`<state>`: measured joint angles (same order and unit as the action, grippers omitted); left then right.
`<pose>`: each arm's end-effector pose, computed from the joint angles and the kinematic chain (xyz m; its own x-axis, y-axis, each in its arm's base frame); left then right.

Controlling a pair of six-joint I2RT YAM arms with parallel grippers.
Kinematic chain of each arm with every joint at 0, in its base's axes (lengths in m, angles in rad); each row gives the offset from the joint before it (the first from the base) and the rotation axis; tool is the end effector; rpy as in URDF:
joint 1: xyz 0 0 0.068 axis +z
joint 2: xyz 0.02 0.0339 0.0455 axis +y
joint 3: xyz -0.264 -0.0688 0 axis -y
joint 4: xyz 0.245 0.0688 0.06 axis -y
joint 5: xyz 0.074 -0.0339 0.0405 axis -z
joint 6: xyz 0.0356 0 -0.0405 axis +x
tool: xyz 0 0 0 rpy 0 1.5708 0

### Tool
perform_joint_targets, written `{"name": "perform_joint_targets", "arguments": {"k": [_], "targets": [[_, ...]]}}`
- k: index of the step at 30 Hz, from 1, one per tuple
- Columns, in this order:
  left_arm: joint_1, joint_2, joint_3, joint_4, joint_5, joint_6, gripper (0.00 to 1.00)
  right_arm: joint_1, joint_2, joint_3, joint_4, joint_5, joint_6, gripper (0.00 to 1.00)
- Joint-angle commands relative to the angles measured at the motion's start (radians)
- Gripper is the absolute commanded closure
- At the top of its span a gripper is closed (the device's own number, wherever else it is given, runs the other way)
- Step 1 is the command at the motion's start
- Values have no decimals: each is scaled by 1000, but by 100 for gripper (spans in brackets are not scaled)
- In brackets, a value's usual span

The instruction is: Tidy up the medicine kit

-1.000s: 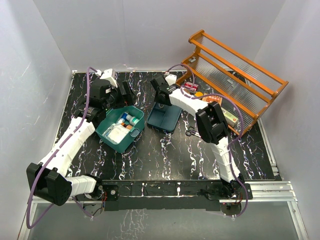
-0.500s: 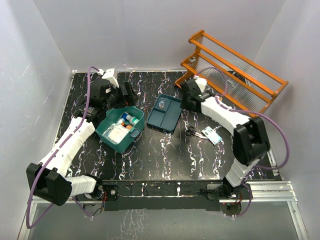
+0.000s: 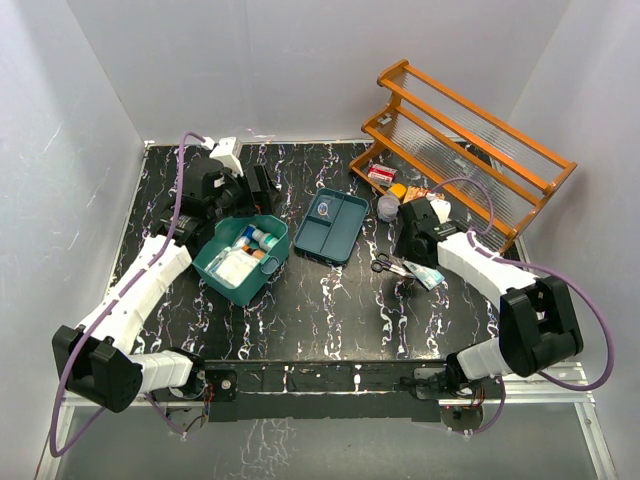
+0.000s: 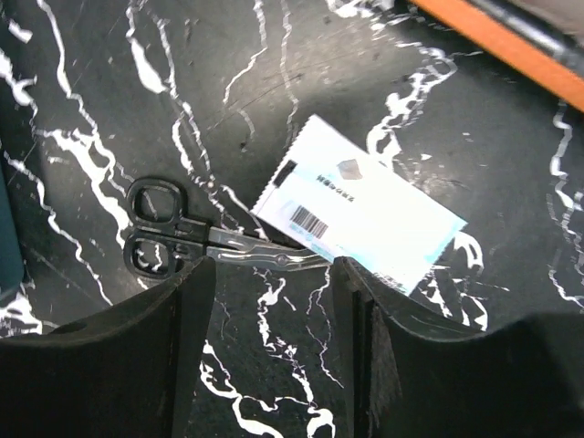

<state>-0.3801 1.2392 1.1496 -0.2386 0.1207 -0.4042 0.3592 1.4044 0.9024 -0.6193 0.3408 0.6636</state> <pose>0.2649 -0.1104 0.3657 -0.4617 -0.2360 -0.8551 0.3182 0.8557 -0.4080 0.2538 0.0826 0.2117 -0.7846 0.3255 -0.5277 0.3655 0.9303 0.0305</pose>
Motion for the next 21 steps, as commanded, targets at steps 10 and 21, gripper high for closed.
{"name": "perform_joint_targets", "arguments": {"k": [10, 21], "targets": [[-24, -54, -30, 79, 199, 6, 7, -5, 111, 67, 155, -218, -77, 53], [-32, -30, -8, 53, 226, -2, 9, 8, 298, 206, 90, -235, -117, 57]]}}
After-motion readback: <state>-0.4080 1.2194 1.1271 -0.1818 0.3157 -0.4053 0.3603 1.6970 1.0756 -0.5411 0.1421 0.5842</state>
